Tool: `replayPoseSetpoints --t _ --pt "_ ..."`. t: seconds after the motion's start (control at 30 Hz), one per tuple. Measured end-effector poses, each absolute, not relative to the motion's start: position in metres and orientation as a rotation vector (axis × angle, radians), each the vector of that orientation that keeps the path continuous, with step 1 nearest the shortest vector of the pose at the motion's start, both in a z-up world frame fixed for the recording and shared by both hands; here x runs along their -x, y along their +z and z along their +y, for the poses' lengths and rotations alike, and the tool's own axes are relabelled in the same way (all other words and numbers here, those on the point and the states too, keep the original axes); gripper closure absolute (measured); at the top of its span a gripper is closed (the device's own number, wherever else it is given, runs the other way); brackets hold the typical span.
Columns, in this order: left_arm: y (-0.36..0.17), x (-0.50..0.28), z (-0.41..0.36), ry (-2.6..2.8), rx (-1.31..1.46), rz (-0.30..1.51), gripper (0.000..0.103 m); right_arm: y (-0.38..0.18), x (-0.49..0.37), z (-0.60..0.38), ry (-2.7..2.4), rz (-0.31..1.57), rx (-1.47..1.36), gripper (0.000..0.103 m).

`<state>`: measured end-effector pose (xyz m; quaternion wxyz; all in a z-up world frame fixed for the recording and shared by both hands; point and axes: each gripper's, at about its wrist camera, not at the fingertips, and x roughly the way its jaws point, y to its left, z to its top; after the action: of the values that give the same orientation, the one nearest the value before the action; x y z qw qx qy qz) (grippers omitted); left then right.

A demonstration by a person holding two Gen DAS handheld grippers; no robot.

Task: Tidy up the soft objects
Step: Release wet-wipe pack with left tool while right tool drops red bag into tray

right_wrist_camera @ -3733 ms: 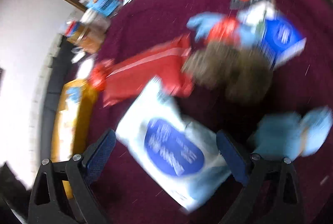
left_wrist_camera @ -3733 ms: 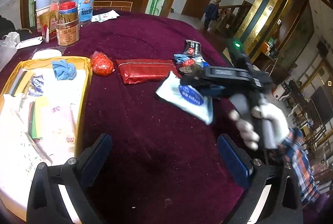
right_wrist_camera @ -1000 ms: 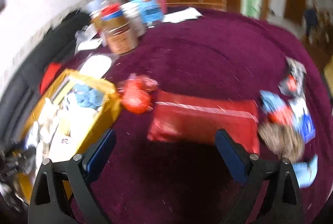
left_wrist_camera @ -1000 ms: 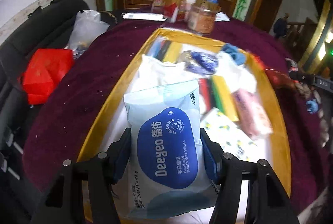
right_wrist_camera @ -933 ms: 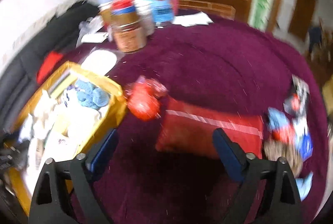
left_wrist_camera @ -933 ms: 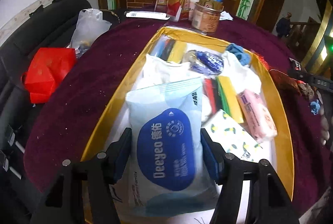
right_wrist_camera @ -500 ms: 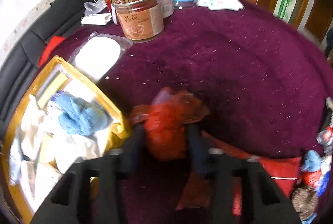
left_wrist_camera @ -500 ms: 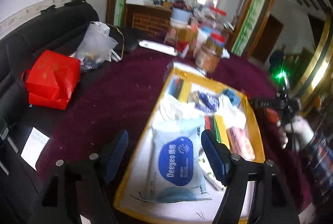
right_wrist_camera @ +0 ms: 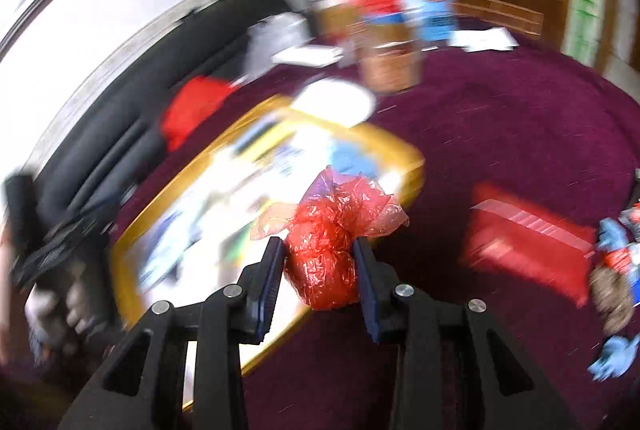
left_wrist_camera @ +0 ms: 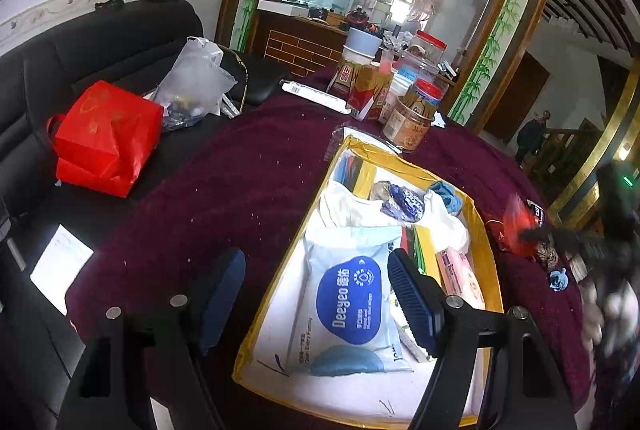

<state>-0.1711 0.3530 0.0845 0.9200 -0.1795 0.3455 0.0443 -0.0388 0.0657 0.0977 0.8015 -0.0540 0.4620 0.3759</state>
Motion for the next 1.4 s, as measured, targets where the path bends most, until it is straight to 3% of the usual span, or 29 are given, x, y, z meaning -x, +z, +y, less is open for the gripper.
replayPoseSetpoints --t 0.27,0.6,0.67,0.87,1.03,1.1,1.13,1.17,1.23,1.4 --pt "0.088 0.183 0.344 0.08 0.358 0.7 0.026 0.06 0.113 0.135 0.949 1.096 0.292 0.068" --pt "0.095 0.197 0.34 0.081 0.332 0.691 0.025 0.039 0.087 0.16 0.703 1.137 0.416 0.068" --pt "0.094 0.197 0.34 0.082 0.337 0.693 0.025 0.037 0.081 0.157 0.673 1.137 0.42 0.057" --pt "0.094 0.199 0.335 0.069 0.327 0.692 0.024 0.049 0.081 0.135 0.713 1.132 0.303 0.039" --pt "0.098 0.197 0.329 0.049 0.316 0.686 0.024 0.11 0.095 0.073 0.653 0.897 0.208 0.035" --pt "0.101 0.196 0.324 0.027 0.31 0.675 0.024 0.137 0.106 0.034 0.571 0.748 0.169 0.021" --pt "0.102 0.196 0.321 0.014 0.306 0.666 0.023 0.149 0.113 0.01 0.509 0.668 0.145 0.004" --pt "0.105 0.196 0.316 -0.005 0.3 0.654 0.02 0.158 0.118 -0.015 0.442 0.599 0.122 0.0" --pt "0.107 0.195 0.308 -0.032 0.295 0.636 0.016 0.164 0.117 -0.069 0.306 0.533 0.08 0.0" --pt "0.109 0.191 0.28 -0.121 0.273 0.618 0.015 0.137 0.071 -0.191 0.025 0.737 -0.09 0.0"
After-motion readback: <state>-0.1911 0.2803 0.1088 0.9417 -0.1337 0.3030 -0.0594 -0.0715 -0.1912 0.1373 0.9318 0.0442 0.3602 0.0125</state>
